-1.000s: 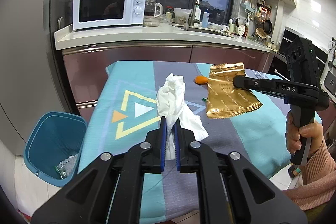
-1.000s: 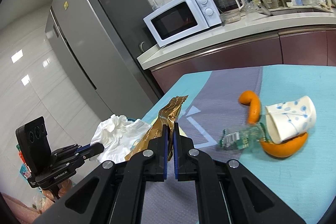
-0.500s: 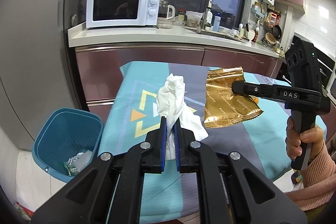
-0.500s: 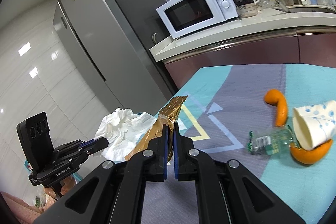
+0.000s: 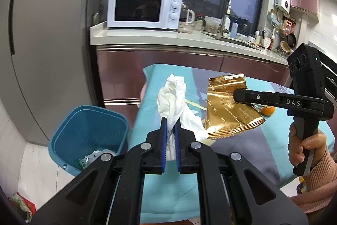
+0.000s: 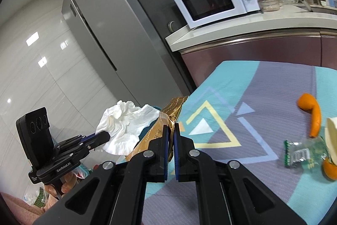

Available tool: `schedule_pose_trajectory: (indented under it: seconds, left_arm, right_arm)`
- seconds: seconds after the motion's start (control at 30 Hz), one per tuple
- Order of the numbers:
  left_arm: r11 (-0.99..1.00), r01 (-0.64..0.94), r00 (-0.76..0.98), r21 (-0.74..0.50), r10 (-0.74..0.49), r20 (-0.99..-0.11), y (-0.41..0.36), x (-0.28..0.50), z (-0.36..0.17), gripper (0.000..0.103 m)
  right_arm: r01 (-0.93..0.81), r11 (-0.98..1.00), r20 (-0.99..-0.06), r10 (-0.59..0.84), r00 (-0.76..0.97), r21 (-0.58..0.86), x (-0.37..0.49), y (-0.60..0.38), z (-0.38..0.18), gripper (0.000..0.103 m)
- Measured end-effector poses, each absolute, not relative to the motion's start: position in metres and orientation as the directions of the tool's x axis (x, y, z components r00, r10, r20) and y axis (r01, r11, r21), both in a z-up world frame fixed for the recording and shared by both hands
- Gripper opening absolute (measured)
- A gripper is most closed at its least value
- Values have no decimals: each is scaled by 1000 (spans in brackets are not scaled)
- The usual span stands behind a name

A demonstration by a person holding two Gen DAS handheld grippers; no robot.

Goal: Collect trash
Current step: 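Carry the tissue and gold wrapper over the blue bin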

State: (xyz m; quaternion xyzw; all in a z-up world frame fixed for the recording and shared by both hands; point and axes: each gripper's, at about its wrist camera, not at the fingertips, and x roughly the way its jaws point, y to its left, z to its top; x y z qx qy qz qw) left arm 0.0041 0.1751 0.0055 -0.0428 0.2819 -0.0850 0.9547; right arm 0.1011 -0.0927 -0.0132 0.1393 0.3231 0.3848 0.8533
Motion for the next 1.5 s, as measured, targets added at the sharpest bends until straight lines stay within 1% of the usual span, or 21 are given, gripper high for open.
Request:
schedule_pose_trajectory:
  seconds: [0.77, 1.5]
  left_arm:
    - [991, -38, 840, -129, -38, -542, 250, 12, 1, 7]
    - [973, -163, 795, -163, 31, -605, 300, 40, -36, 7]
  right_arm:
    - [-640, 602, -489, 787, 376, 477, 130, -13, -14, 4]
    - [-678, 604, -582, 752, 310, 419, 151, 62, -27, 4]
